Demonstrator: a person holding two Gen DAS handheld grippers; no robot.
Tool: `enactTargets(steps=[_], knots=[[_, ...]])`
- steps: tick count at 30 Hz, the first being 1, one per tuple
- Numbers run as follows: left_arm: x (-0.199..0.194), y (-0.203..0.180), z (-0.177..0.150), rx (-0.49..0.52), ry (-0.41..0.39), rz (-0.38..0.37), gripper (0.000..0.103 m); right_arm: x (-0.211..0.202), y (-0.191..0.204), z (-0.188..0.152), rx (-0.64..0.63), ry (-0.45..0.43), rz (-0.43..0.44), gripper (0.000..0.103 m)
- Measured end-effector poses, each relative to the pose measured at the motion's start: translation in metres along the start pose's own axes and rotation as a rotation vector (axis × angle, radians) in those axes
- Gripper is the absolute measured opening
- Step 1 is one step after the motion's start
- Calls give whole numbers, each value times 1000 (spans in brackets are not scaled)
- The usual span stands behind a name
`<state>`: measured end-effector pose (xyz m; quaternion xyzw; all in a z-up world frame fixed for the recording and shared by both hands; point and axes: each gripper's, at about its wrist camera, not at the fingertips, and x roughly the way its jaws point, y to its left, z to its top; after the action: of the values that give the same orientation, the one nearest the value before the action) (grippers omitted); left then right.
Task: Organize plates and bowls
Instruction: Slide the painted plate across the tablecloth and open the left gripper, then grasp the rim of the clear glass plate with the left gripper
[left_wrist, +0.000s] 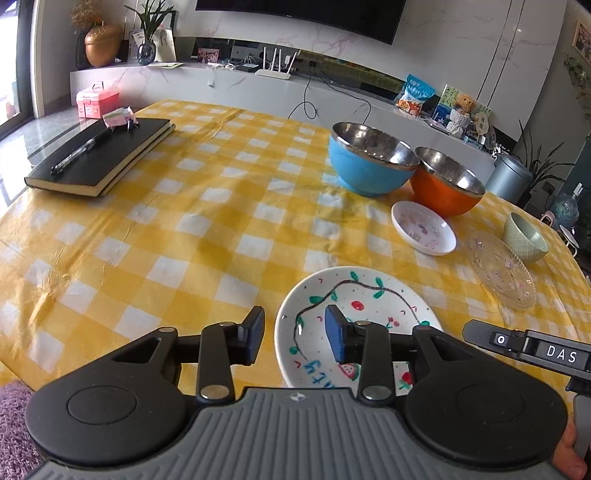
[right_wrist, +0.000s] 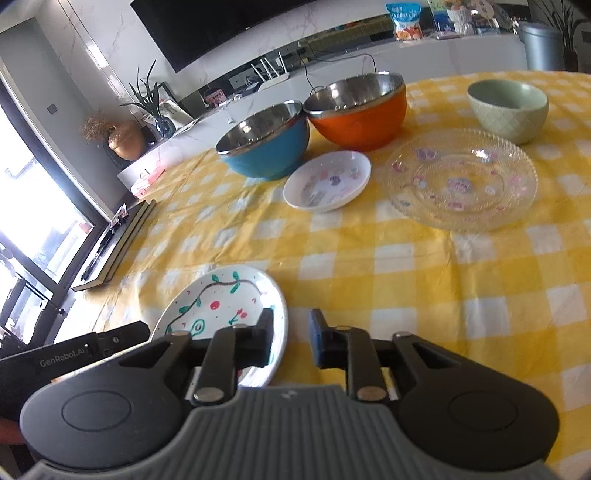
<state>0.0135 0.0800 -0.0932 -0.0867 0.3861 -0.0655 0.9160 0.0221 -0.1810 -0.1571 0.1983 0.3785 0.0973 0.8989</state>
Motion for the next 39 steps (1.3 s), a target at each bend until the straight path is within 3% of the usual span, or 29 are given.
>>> enactTargets(steps=[3, 5, 7, 11, 13, 20, 24, 29, 32, 34, 39], knots=[[-3, -12, 5, 9, -16, -31, 47, -11, -1, 7, -45, -48, -30, 38], [-2, -24, 8, 25, -23, -38, 48, -18, -2, 11, -78, -79, -61, 48], [-2, -35, 10, 30, -44, -54, 48, -24, -4, 14, -93, -111, -98, 71], [3, -61, 17, 58, -100, -54, 48, -35, -9, 22, -113, -173, -171, 75], [7, -74, 20, 74, -115, -55, 48, -39, -14, 28, -111, -187, -224, 92], [27, -120, 31, 125, -99, -135, 48, -53, -44, 40, -104, -271, -367, 92], [42, -142, 34, 120, -71, -184, 57, -58, -72, 45, -40, -302, -397, 92], [66, -164, 34, 110, -39, -244, 57, -55, -100, 45, 15, -338, -445, 89], [83, -174, 33, 109, -9, -264, 57, -48, -110, 50, 15, -314, -437, 80], [93, -179, 32, 114, 4, -255, 57, -41, -117, 56, 25, -297, -414, 66], [120, -181, 33, 102, 43, -225, 54, -19, -133, 68, 73, -250, -345, 47]])
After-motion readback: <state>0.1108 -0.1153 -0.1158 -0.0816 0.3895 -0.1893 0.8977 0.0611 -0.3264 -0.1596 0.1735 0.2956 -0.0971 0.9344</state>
